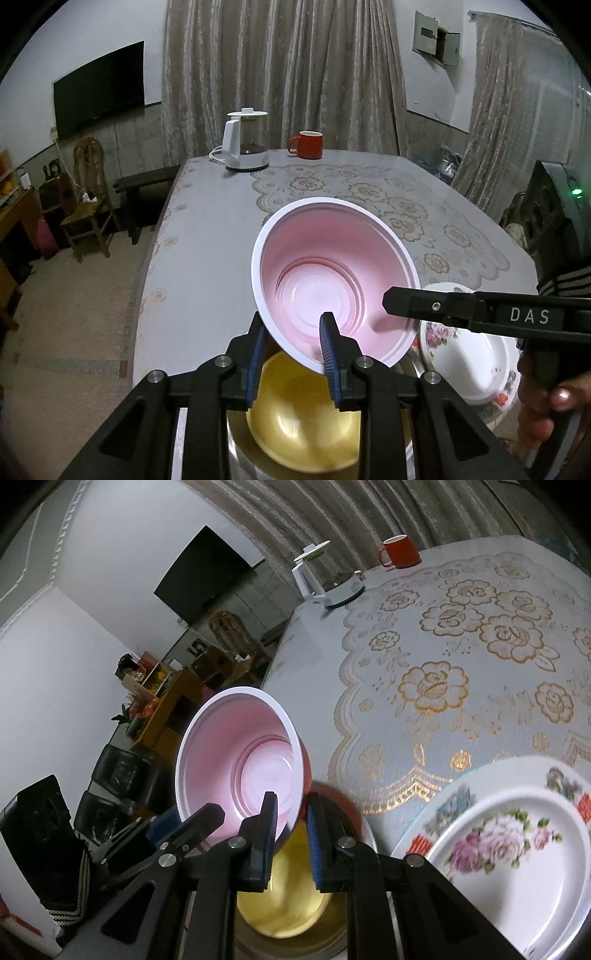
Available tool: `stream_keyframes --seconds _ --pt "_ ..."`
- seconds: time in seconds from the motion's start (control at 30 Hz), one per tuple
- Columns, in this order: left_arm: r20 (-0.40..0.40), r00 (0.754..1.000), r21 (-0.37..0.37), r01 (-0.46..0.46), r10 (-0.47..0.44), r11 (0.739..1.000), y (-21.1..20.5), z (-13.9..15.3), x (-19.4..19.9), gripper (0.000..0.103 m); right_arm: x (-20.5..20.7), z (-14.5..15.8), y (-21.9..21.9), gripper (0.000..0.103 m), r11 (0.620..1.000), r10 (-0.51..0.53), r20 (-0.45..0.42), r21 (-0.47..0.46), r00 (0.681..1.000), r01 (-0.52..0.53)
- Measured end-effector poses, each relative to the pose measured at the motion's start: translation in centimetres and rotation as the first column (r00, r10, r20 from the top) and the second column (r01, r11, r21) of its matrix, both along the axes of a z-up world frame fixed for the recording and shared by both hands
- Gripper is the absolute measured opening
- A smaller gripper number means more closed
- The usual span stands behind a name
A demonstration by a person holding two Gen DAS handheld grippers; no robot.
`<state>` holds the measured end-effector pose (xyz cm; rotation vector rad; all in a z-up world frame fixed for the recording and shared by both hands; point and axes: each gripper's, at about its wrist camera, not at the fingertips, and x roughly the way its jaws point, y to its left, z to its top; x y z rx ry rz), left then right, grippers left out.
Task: Organize plates and bowls
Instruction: 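Lift the pink-and-red bowl with the right gripper and carry it over the basin, then lower the pink-and-red bowl into the yellow bowl and open the right gripper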
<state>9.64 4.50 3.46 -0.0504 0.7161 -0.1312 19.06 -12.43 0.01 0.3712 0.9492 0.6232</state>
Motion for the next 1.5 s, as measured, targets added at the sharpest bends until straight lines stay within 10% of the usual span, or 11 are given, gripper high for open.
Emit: stream_keyframes --seconds 1.5 --pt "-0.127 0.992 -0.03 -0.016 0.012 0.999 1.0 -5.2 -4.6 0.032 -5.3 -4.1 1.9 0.017 0.993 0.069 -0.124 -0.083 0.99 -0.079"
